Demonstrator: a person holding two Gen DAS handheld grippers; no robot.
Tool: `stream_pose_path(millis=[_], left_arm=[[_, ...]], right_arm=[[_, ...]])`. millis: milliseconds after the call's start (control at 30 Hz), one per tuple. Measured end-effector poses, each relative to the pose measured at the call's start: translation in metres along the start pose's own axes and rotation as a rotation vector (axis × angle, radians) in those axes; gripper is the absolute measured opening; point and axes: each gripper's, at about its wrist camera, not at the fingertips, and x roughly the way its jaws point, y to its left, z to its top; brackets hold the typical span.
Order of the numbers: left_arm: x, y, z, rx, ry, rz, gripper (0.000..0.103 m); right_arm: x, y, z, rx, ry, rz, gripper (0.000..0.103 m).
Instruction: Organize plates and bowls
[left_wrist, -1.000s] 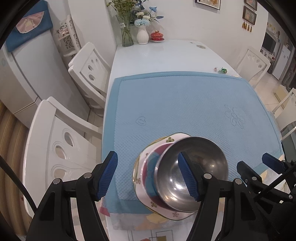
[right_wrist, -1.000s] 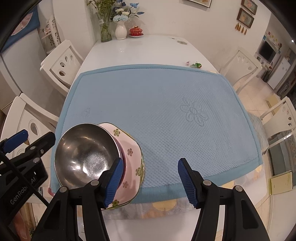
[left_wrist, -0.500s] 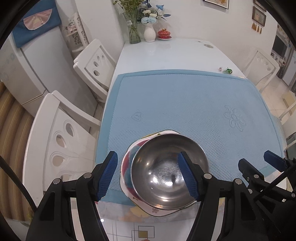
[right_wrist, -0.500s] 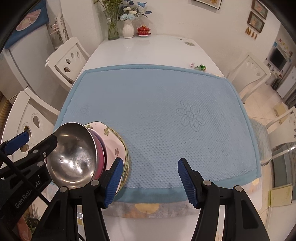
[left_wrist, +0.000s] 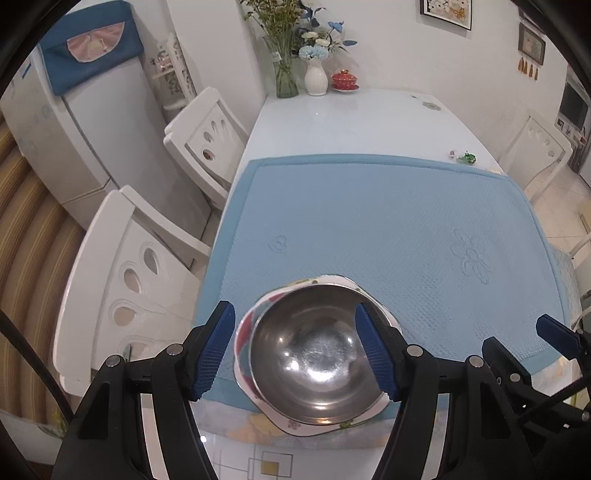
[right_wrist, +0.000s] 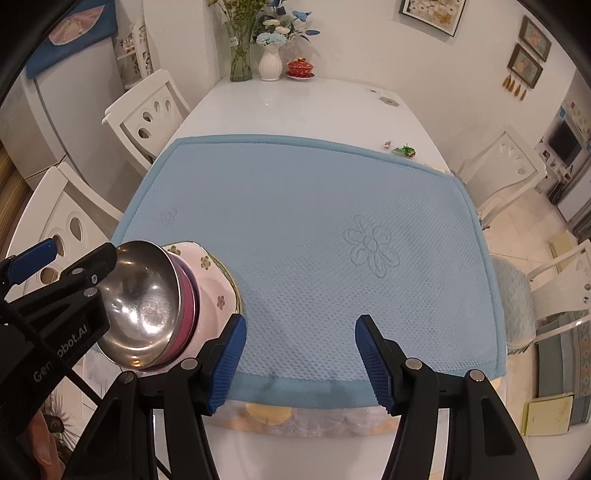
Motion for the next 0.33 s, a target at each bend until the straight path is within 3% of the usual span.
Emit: stream_pose_path(millis=[333], left_arm=[[-0.006, -0.022, -0.004, -0.007, -0.035, -0.004, 0.066]], right_arm=[[0.004, -0.025, -0.003, 0.004, -0.002, 0.007, 0.059]])
